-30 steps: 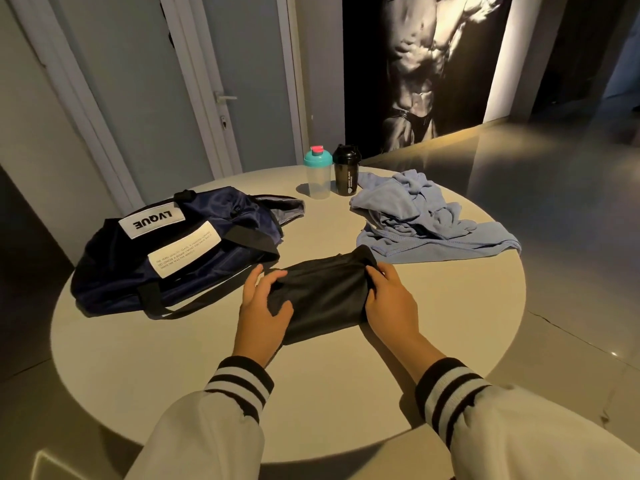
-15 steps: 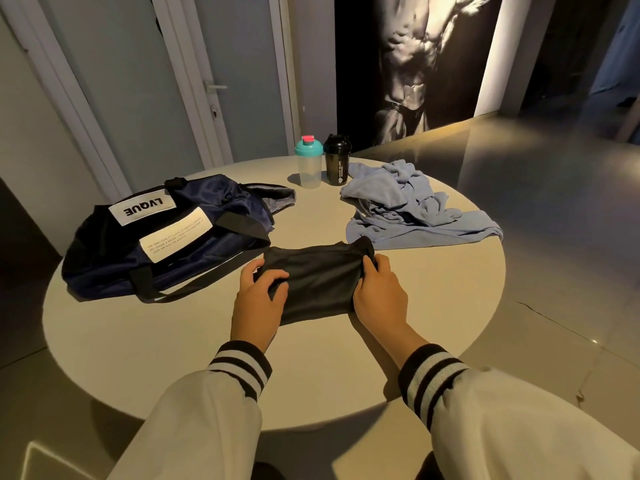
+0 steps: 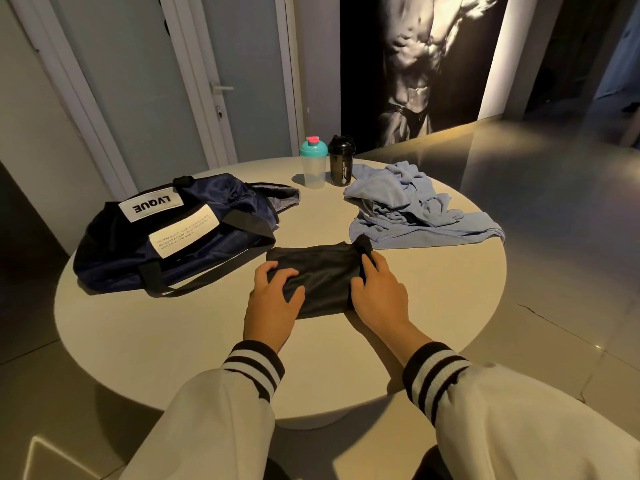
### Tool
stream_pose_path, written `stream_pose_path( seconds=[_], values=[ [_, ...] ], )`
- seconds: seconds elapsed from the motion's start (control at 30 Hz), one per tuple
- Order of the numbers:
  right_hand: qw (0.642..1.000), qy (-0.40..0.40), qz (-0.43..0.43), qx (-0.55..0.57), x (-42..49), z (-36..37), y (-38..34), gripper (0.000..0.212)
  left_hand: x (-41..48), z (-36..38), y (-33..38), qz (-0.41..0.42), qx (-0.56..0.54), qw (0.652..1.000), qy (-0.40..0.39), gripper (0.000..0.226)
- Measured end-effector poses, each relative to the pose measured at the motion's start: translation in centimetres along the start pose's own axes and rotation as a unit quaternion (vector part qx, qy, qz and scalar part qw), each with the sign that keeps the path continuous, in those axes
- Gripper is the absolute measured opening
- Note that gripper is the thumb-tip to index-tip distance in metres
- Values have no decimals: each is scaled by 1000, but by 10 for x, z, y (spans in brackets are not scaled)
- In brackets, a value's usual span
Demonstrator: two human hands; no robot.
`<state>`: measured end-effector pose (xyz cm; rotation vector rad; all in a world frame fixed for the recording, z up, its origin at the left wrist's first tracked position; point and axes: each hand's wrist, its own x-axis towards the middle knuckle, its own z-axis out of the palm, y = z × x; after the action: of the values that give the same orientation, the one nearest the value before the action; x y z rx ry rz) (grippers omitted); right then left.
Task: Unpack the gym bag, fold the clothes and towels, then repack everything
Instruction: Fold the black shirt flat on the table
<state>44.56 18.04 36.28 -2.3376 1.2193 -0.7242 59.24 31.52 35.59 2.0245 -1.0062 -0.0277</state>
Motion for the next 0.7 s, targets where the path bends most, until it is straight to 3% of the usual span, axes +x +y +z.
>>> stream_pose_path(
  seconds=[0.17,0.27,0.37,0.5,0.6,0.7],
  values=[
    [999,14,14,-38,0,3,1,46,2,3,-3,-3,70,997,17,32],
    [999,15,31,-38,0,3,3,47,1,7,0,97,187,975,75,32],
    [998,29,49,-39,-1,2,5,49,-7,21,18,167,212,962,32,36],
    [994,20,77,-78,-3,2,8,50,-12,31,26,115,241,962,-51,49],
    [995,21,69,-71,-8,0,7,49,-12,28,25,107,228,966,-64,49],
    [998,6,54,-17,-11,-4,6,46,-12,25,26,75,148,985,-51,45]
  ],
)
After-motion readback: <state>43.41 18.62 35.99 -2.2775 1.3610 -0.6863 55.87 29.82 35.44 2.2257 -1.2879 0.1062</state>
